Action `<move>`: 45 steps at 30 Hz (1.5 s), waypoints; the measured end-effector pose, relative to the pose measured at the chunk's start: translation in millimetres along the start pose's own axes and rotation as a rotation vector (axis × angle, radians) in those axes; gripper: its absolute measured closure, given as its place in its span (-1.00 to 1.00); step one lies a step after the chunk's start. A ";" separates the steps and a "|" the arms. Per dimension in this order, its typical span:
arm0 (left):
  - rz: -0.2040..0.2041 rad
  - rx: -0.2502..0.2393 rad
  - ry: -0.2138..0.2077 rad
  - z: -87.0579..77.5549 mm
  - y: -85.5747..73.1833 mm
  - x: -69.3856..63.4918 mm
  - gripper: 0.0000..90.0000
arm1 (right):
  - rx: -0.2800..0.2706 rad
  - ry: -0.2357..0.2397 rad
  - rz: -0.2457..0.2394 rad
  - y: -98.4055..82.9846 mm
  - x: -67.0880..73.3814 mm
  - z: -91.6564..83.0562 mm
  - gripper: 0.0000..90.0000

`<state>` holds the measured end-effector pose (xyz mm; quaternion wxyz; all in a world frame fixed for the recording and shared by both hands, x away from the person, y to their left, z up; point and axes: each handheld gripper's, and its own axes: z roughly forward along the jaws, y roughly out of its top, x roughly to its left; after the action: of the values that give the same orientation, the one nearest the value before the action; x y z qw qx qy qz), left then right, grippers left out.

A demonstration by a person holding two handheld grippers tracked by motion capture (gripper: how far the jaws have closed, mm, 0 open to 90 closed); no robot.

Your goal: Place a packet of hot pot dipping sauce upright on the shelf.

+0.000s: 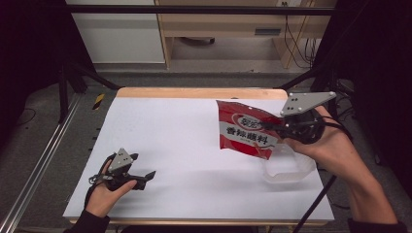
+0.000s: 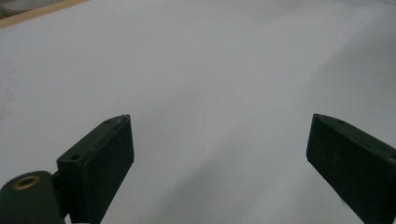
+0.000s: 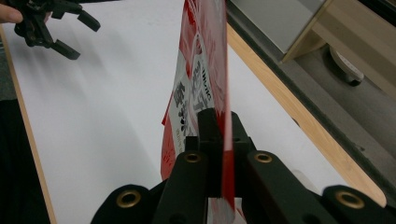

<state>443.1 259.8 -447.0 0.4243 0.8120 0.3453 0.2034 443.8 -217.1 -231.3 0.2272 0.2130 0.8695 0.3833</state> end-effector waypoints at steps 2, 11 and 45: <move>0.000 0.005 0.003 0.6 -1.1 0.7 -0.84 | 0.000 -0.010 0.010 -5.4 -2.7 -5.7 0.99; -0.009 0.010 0.013 0.5 -4.5 4.1 -0.84 | 0.012 -0.054 0.048 -30.6 -11.7 -29.0 0.99; -0.005 0.030 0.002 4.3 -6.4 2.5 -0.84 | 0.088 -0.115 0.248 -122.0 -48.2 -24.9 0.99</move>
<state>445.0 261.9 -454.6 0.4123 0.8171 0.3508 0.1981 444.8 -332.7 -298.2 0.2182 0.3500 0.8380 0.3572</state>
